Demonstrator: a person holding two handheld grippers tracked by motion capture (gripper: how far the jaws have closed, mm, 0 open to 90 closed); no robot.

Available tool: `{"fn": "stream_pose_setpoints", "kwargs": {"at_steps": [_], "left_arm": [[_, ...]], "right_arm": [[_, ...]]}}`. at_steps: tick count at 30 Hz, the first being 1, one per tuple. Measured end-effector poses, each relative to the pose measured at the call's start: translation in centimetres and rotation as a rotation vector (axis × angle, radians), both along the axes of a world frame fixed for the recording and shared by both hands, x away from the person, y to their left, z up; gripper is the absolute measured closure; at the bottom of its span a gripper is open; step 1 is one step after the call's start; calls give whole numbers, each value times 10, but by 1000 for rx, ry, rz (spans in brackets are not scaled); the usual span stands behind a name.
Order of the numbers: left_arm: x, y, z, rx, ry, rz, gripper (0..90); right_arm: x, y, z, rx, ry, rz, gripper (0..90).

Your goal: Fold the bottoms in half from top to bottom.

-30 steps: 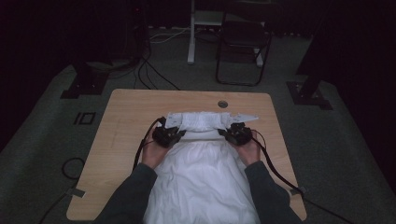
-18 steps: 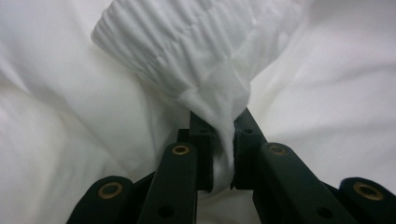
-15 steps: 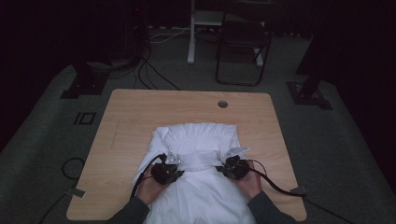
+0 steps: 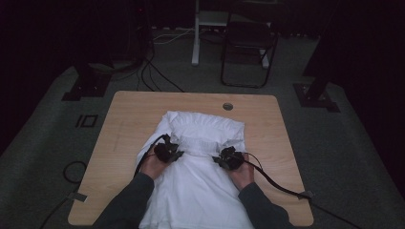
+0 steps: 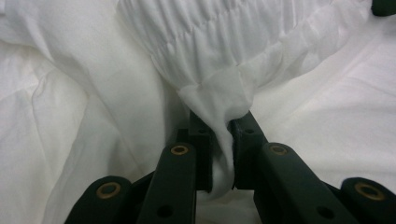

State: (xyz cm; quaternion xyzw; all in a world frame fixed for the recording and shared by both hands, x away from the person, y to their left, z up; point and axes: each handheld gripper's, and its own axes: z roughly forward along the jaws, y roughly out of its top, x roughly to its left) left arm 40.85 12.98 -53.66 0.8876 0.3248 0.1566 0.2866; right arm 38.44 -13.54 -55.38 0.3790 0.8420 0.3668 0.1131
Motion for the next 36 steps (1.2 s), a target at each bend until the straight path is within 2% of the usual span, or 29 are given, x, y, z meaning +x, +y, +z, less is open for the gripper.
{"fn": "stream_pose_setpoints", "kwargs": {"at_steps": [3, 4, 5, 6, 8, 9, 10, 11, 13, 14, 15, 17, 19, 21, 22, 23, 24, 25, 26, 27, 28, 29, 30, 31, 32, 33, 34, 35, 36], "left_arm": [[15, -4, 1, 14, -12, 22, 817], [15, -4, 1, 14, -12, 22, 817], [19, -5, 1, 15, -9, 29, 817], [28, -9, 2, 18, -13, 44, 817], [37, -14, 2, 22, -15, 52, 817], [37, -14, 2, 22, -15, 52, 817], [43, -19, 2, 22, -22, 65, 817], [43, -19, 2, 22, -22, 65, 817], [49, -25, 2, 29, -35, 78, 816], [53, -29, 1, 33, -50, 93, 817], [53, -29, 1, 33, -50, 93, 816], [55, -29, 1, 25, -52, 110, 817], [53, -28, 2, 16, -51, 114, 824], [48, -27, 7, 6, -62, 104, 832], [44, -25, 12, -1, -75, 87, 832], [39, -23, 17, -23, -87, 79, 835], [29, -20, 35, -70, -120, 67, 835], [29, -20, 35, -70, -120, 67, 836], [24, -19, 42, -78, -137, 58, 836], [10, -18, 62, -116, -183, 49, 836], [10, -18, 62, -116, -183, 49, 836], [2, -18, 72, -136, -210, 42, 836], [-16, -15, 91, -175, -249, 25, 835], [-16, -15, 91, -175, -249, 25, 835], [-34, -11, 102, -189, -272, 1, 835], [-34, -11, 102, -189, -272, 1, 834], [-52, -9, 101, -189, -265, -20, 834], [-52, -9, 101, -189, -265, -20, 833], [-60, -9, 96, -185, -252, -29, 832]], "right_arm": [[17, 2, 1, -5, -1, -20, 845], [23, 2, 2, -14, -7, -25, 844], [23, 2, 2, -14, -7, -25, 844], [36, 2, 3, -33, -10, -38, 843], [50, 0, 5, -38, 2, -48, 841], [50, 0, 5, -38, 2, -48, 841], [67, -6, 6, -27, 27, -61, 842], [67, -6, 6, -27, 27, -61, 842], [87, -14, 7, 21, 69, -109, 843], [91, -16, 6, 36, 73, -125, 842], [91, -16, 6, 36, 73, -125, 842], [96, -19, 4, 72, 84, -145, 843], [95, -19, 5, 67, 79, -130, 846], [89, -21, 8, 57, 49, -107, 851], [89, -21, 8, 57, 49, -107, 851], [82, -26, 15, 80, 25, -94, 853], [77, -29, 22, 95, 2, -87, 854], [77, -29, 22, 95, 2, -87, 854], [73, -31, 30, 103, -25, -75, 854], [63, -35, 47, 121, -78, -65, 855], [57, -37, 57, 138, -104, -63, 855], [57, -37, 57, 138, -104, -63, 855], [42, -43, 77, 174, -155, -48, 855], [42, -43, 77, 174, -155, -48, 855], [25, -47, 92, 195, -194, -20, 855], [16, -48, 96, 193, -200, -4, 855], [7, -48, 96, 184, -203, 11, 855], [7, -48, 96, 184, -203, 11, 855], [-1, -48, 94, 173, -198, 25, 855]]}}
